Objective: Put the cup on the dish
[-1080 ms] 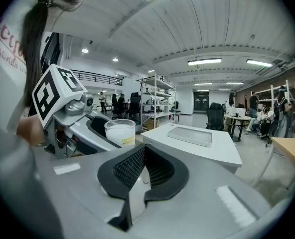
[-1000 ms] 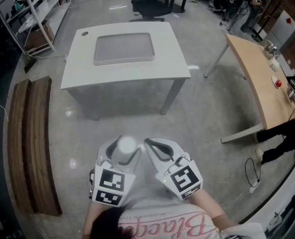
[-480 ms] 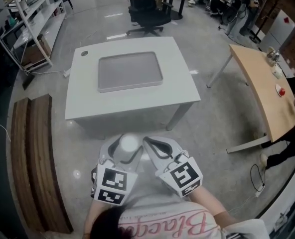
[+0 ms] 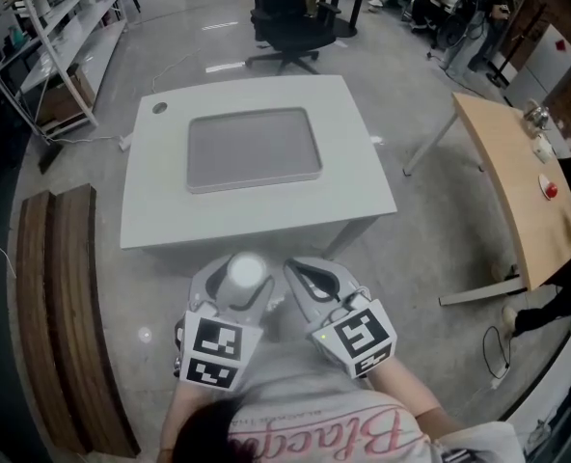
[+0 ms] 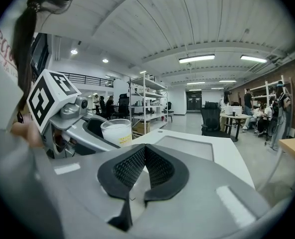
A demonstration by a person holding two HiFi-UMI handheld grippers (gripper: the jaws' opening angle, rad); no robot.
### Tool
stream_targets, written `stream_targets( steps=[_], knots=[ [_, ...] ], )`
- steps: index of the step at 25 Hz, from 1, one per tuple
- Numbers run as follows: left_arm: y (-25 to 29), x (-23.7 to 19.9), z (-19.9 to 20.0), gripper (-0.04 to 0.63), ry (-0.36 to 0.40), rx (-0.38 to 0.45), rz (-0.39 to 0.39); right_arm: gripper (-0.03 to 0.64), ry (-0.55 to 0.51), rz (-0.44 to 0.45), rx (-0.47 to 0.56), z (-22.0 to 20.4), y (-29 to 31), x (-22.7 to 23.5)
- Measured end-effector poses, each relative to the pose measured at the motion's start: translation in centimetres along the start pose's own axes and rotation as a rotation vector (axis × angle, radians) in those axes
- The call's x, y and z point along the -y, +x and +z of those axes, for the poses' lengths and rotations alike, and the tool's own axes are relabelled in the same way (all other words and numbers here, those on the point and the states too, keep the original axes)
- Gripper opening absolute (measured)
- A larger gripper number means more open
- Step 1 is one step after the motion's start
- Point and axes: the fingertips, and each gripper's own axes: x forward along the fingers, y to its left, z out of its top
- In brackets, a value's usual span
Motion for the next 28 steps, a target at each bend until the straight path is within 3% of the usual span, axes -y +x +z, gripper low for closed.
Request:
stream_targets(
  steps=[12, 20, 25, 28],
  knots=[
    [6.3, -6.7, 2.1, 0.259, -0.053, 0.032, 0.069, 0.002, 0.0, 0.029, 0.015, 0.7, 5.7, 5.0],
    [12.4, -11.1, 3.4, 0.259, -0.099, 0.026, 0.096, 0.002, 0.014, 0.014, -0.038, 1.0, 10.1, 10.5],
    [16.5, -14.4, 3.9, 0.259, -0.154, 0.059, 0.13, 0.002, 0.038, 0.043, -0.064, 1.2, 13.3, 13.3],
    [19.0, -15.9, 4.0, 0.259, -0.151, 0.071, 0.146, 0.002, 0.059, 0.064, -0.089, 0.9, 15.3, 14.7]
  ],
)
